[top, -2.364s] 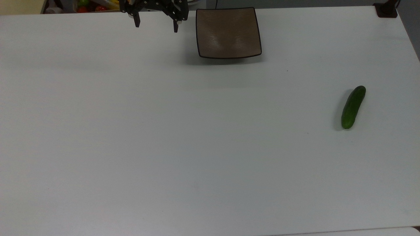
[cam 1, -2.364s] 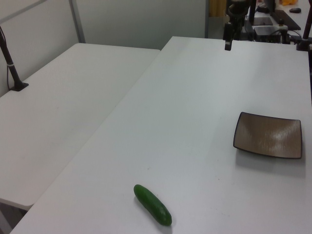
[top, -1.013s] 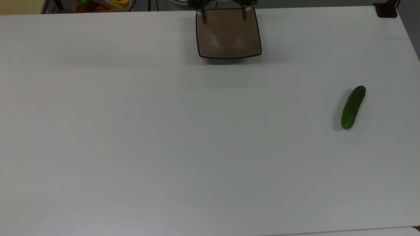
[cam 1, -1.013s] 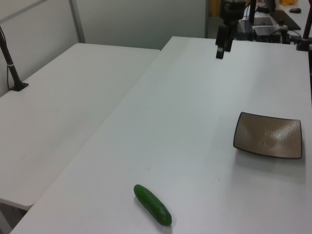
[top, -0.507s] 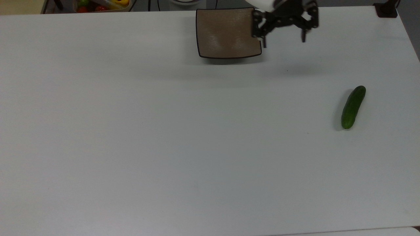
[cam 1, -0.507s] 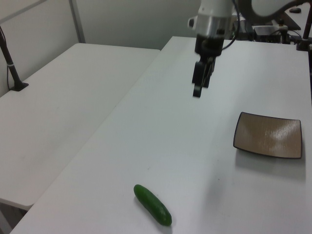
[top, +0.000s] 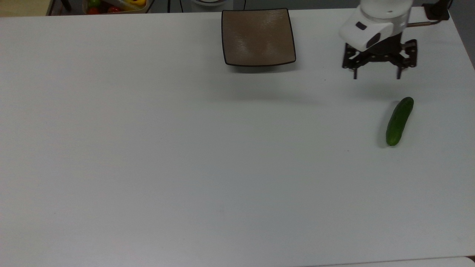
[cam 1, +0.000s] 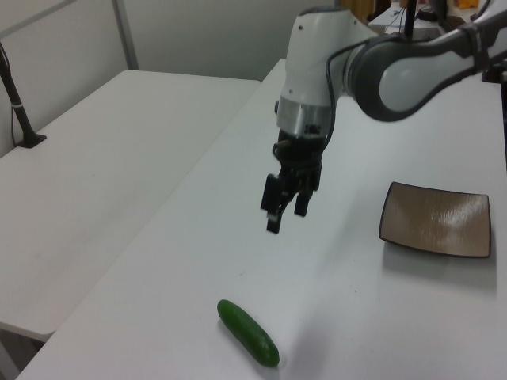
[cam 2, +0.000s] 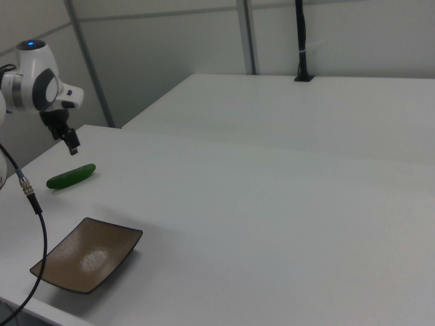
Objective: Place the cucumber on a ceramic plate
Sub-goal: 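Move the open gripper over to the green cucumber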
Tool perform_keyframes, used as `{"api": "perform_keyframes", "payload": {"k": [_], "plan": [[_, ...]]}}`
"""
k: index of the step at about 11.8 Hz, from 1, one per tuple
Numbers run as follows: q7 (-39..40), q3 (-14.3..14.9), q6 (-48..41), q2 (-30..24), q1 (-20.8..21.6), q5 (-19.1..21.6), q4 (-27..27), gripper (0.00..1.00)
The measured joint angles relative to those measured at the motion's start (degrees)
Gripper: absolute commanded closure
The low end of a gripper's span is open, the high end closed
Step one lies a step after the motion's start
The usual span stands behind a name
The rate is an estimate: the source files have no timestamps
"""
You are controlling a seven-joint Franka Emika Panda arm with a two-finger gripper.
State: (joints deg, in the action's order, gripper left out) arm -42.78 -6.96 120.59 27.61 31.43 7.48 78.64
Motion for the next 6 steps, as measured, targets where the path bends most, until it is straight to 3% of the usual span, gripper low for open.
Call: {"api": "perform_keyframes", "payload": {"k": [6], "plan": [[-17.25,4.03,6.67,9.53,9.57,-5.22,-5.99,0.00]]}}
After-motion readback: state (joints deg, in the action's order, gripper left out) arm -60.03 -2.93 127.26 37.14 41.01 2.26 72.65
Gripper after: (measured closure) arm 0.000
